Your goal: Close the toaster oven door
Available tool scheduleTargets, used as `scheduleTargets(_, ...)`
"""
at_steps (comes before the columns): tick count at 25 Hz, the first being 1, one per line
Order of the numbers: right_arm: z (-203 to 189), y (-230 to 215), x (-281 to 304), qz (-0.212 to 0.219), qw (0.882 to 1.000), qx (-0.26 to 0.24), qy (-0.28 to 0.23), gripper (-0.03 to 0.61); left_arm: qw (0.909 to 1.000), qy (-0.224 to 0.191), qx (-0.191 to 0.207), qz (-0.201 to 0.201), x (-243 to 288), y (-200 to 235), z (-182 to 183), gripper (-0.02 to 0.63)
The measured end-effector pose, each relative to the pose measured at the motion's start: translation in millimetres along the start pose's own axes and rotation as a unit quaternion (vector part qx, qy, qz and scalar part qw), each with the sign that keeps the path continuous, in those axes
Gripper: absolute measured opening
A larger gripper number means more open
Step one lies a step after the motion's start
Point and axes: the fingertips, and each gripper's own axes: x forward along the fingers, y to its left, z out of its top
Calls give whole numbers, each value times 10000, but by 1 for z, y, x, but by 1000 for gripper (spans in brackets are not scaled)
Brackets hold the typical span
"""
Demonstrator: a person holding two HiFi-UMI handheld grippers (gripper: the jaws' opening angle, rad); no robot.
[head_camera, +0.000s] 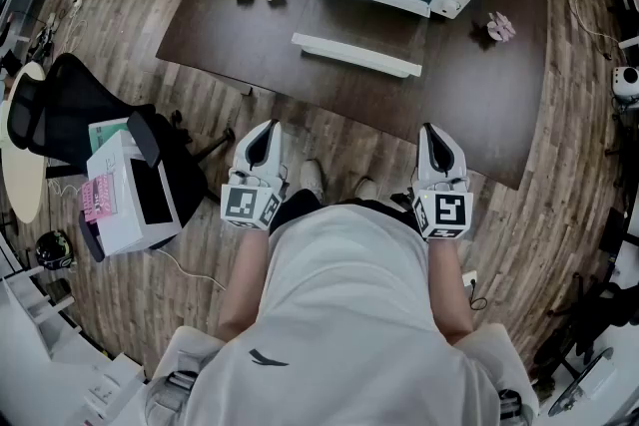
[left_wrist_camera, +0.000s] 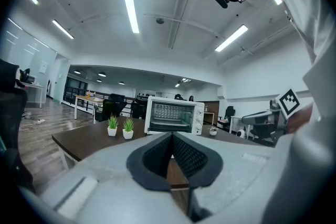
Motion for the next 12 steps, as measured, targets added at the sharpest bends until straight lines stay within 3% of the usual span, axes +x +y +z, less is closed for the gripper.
scheduleTargets(12, 0, 2, 4, -15, 10000, 83, -45, 2, 10000, 38, -23, -19, 2, 5, -2, -3)
